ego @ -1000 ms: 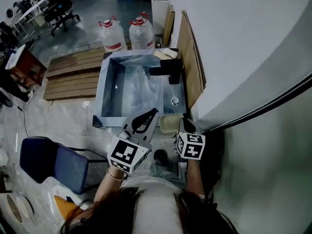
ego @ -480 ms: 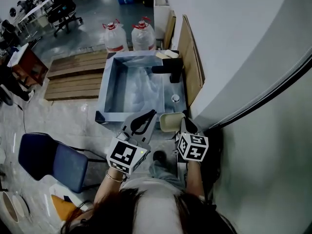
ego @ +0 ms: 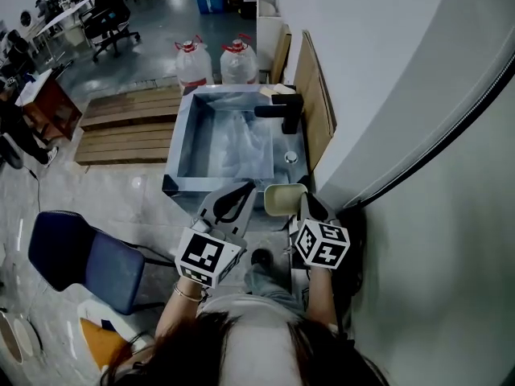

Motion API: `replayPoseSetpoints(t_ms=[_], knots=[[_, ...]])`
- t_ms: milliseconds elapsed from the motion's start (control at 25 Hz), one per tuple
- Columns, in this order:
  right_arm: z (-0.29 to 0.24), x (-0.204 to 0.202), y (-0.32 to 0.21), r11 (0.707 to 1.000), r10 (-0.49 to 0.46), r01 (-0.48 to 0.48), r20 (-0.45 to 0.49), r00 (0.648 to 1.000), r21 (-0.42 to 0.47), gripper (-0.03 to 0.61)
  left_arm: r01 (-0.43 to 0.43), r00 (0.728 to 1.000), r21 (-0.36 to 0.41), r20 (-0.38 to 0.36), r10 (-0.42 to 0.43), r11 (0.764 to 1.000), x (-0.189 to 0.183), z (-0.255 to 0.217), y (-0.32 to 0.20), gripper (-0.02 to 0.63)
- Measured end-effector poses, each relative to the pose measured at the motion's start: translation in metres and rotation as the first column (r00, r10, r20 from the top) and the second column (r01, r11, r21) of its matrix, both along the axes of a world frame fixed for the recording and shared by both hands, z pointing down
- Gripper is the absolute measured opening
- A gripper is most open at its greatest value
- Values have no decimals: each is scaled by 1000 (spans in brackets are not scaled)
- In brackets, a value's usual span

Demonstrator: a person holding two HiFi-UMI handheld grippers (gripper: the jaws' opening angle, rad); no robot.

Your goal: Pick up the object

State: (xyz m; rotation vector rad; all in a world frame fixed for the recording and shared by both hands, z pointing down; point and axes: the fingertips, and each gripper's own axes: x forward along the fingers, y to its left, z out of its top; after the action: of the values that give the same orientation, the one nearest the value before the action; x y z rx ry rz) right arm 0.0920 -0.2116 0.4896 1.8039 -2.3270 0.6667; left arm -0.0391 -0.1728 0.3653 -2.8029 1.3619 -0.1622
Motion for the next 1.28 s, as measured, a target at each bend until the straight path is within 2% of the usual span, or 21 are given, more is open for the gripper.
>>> replayPoseSetpoints(t_ms=[720, 1280], knots=[[-56, -14, 50, 992, -25, 18, 58, 998, 122, 32, 31, 999, 44, -23, -30, 999, -15, -14, 58, 9], [-91, -18, 94, 976, -57, 43, 59, 997, 211, 32, 61, 997, 68, -44, -58, 996, -18, -24, 101, 9]])
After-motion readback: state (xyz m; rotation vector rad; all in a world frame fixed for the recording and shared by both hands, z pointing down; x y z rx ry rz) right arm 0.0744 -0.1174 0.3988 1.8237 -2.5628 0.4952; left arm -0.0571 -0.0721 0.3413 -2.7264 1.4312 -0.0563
